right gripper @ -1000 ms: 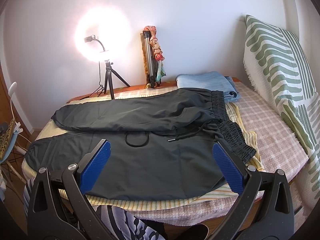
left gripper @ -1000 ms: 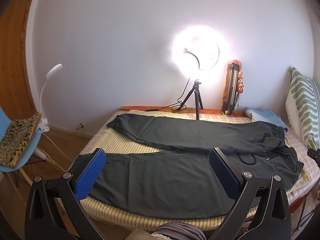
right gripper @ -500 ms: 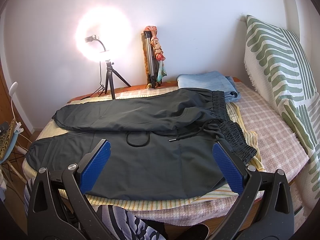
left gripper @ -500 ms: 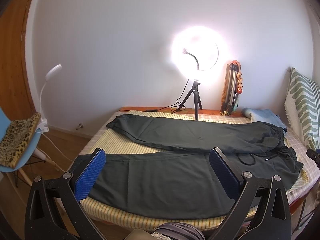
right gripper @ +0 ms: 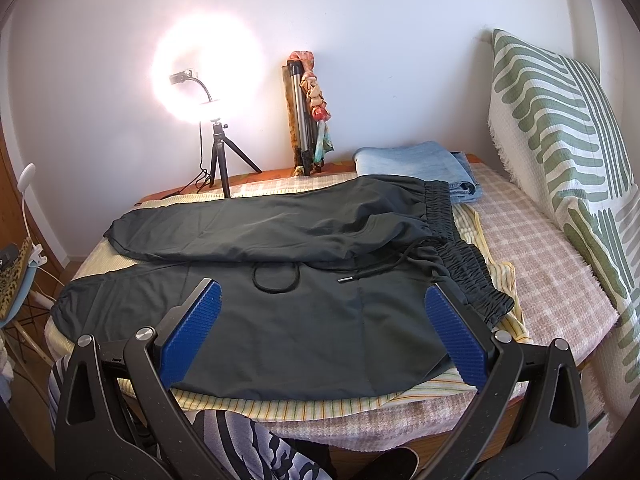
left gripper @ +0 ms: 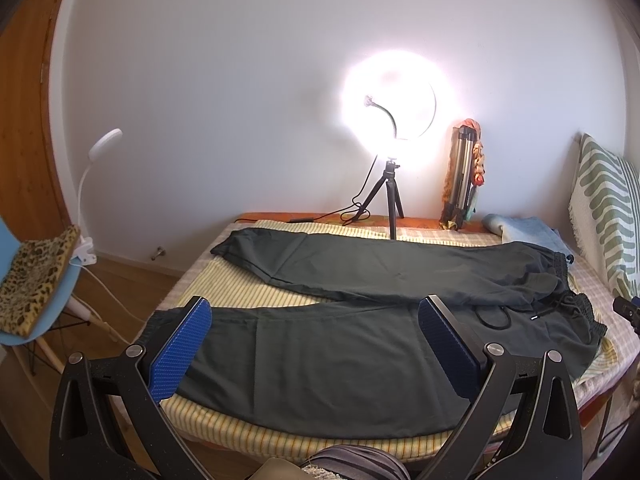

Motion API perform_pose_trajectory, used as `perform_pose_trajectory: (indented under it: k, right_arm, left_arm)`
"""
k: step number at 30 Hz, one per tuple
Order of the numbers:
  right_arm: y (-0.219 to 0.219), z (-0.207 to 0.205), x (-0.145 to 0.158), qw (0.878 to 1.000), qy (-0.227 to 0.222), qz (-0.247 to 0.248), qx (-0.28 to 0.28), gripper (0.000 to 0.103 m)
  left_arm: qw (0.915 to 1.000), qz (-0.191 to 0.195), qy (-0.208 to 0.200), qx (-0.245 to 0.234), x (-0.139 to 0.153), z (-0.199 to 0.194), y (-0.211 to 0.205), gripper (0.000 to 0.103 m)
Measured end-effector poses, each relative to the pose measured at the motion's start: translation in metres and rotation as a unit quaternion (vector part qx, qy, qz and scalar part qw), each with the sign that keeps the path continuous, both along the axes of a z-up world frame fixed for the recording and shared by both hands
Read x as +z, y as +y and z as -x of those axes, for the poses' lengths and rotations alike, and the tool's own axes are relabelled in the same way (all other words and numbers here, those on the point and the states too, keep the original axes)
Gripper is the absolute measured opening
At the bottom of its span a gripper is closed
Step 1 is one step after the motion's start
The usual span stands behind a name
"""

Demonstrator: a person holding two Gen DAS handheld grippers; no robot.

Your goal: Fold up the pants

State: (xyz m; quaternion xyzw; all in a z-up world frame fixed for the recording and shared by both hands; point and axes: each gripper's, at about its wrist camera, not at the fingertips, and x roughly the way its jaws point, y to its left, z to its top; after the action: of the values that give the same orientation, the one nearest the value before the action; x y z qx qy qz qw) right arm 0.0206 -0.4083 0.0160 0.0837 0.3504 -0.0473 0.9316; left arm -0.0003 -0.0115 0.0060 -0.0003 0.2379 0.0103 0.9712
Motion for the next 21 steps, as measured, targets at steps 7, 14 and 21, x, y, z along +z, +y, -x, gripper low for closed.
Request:
perform_pose_trajectory:
  k: [7, 14, 21]
  right_arm:
    - [0.002, -0.001, 0.002, 1.0, 0.0, 0.0, 0.0, 0.103]
    - [0.006, -0.004, 0.001, 1.0, 0.001, 0.011, 0.001, 0.103]
    - [0.008, -0.024, 0.022, 0.999, -0.004, 0.023, 0.023, 0.103]
  left_arm:
    - [1.0, -0.002, 0.001, 0.001, 0.0, -0.001, 0.001, 0.103]
    - [0.9997, -0.022, 0.002, 0.005, -0.002, -0.005, 0.006, 0.103]
    - [0.9986, -0.042, 0.001, 0.031, 0.001, -0.025, 0.035, 0.103]
